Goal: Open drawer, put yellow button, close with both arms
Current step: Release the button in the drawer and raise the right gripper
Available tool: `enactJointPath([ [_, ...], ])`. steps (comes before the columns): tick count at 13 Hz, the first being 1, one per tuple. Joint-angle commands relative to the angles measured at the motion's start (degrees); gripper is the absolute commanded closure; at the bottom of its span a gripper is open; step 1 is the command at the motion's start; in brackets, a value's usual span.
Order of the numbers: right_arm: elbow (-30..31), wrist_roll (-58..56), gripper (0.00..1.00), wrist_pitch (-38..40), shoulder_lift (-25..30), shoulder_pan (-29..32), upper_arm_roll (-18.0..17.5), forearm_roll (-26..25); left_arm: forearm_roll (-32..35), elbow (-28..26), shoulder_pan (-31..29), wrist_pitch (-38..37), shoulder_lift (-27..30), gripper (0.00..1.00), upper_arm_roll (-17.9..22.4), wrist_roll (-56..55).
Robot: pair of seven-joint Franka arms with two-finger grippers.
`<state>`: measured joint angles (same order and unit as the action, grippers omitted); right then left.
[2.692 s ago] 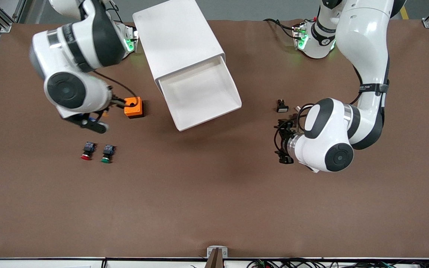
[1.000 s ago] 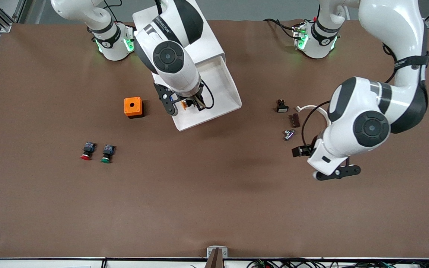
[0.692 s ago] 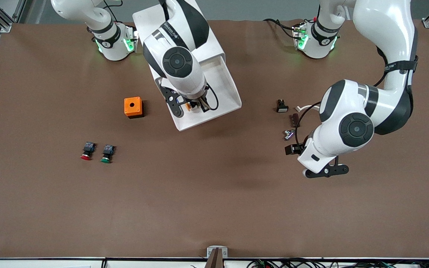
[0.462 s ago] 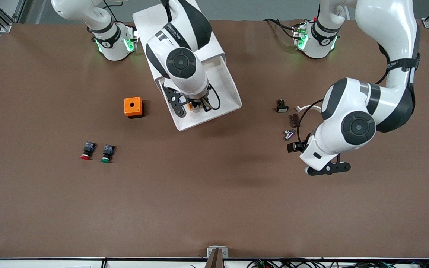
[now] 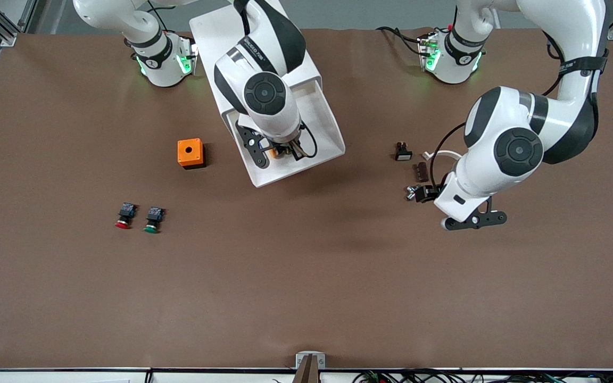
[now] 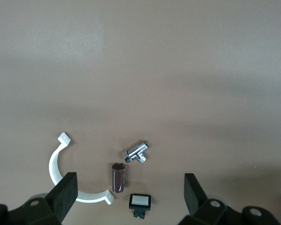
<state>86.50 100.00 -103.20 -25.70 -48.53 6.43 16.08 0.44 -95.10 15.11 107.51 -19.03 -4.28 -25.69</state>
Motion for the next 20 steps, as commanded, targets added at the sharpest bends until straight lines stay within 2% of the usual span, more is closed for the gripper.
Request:
enactJointPath([
  [1, -0.5, 0.1, 0.00, 1.1, 0.3, -0.8, 0.7, 1.1, 0.5, -3.4, 0.1, 4.6, 1.1, 0.00, -2.0, 1.2],
  [4, -4.4, 0.1, 0.00, 8.0, 1.7, -0.2, 0.9, 1.1, 1.4, -1.7, 0.6, 8.1, -2.7, 0.00, -5.3, 2.3],
  [6, -7.5, 0.4, 0.00, 14.6, 3.9, 1.3, 1.0, 1.4, 4.2, -1.7, 1.8, 7.9, -3.6, 0.00, -5.8, 2.5],
  [9, -8.1, -0.1, 0.00, 22.0, 10.4, 4.0, 1.1, 1.3, 4.9, -1.6, 2.1, 5.8, -3.6, 0.00, -5.9, 2.2],
  [11, -7.9, -3.0, 0.00, 26.5, 13.9, 5.9, 1.2, 1.0, 5.1, -1.3, 4.5, 5.8, -4.8, 0.00, -5.9, 1.4],
  [14, -7.4, -14.8, 0.00, 31.9, 18.5, 10.5, 1.3, 0.2, 5.1, 4.4, 6.4, 5.9, -10.2, 0.00, -5.9, 1.3],
  [16, -6.4, -25.5, 0.00, 34.9, 21.5, 14.3, 1.3, -2.3, 3.5, 8.6, 8.1, 5.9, -13.5, 0.00, -5.9, -1.4],
  [18, -1.9, -40.1, 0.00, 34.9, 26.1, 18.3, 1.3, -6.7, 2.1, 13.6, 10.4, 5.9, -16.3, 0.00, -5.9, -13.1],
  [20, 2.2, -56.3, 0.00, 34.4, 29.6, 23.3, 1.3, -10.4, 1.9, 13.9, 13.9, 6.0, -17.0, 0.00, -5.9, -24.9],
])
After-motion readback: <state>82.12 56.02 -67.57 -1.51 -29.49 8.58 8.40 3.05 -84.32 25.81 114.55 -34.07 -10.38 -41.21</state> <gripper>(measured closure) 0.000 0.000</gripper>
